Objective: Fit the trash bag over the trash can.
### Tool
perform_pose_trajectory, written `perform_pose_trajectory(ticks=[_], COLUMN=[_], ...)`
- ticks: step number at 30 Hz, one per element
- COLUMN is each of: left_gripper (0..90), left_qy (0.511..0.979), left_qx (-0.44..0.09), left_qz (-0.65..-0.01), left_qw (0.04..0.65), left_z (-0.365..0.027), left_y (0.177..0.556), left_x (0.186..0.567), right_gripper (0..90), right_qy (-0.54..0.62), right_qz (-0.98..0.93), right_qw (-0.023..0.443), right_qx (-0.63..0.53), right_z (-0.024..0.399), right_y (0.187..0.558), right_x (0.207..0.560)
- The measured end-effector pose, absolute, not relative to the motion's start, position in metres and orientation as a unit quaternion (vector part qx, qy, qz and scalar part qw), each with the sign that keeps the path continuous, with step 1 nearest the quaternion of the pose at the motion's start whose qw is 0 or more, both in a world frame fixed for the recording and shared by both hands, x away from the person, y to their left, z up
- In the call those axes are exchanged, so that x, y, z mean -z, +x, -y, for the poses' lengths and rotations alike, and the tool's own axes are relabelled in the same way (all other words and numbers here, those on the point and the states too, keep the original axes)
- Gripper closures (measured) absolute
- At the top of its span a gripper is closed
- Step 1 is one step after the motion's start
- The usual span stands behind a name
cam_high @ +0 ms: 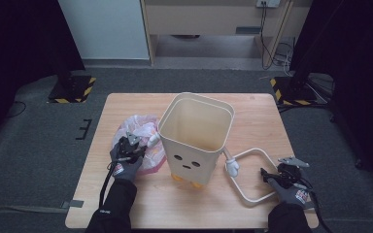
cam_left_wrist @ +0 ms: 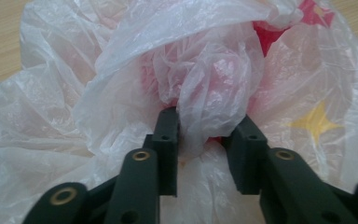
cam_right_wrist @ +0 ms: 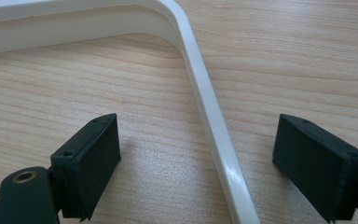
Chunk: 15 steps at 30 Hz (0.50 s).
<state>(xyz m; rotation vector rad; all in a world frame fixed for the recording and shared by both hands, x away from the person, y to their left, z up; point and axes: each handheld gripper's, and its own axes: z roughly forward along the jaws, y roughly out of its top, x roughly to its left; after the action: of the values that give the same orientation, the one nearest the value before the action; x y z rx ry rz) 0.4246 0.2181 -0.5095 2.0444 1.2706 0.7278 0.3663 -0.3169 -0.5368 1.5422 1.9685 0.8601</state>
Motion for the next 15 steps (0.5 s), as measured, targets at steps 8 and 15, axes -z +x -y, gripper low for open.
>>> perform_pose_trajectory(ticks=[8,15], left_gripper=[79.4,79.6], left_qy=[0.743,0.688], left_qx=[-0.283,-0.308], left_qz=[-0.494,-0.504], left_qw=[0.353,0.423], left_z=[-0.234,-0.263], left_y=[0.409,0.387], left_x=[0.49,0.452], right_gripper=[14.7,14.7], right_qy=[0.565,0.562], right_qz=[-0.722,-0.724], right_qw=[0.246,0.247], right_qx=[-0.315,-0.313], right_z=[0.317,0.317], right_y=[0.366,0.366], right_x=[0.537,0.537])
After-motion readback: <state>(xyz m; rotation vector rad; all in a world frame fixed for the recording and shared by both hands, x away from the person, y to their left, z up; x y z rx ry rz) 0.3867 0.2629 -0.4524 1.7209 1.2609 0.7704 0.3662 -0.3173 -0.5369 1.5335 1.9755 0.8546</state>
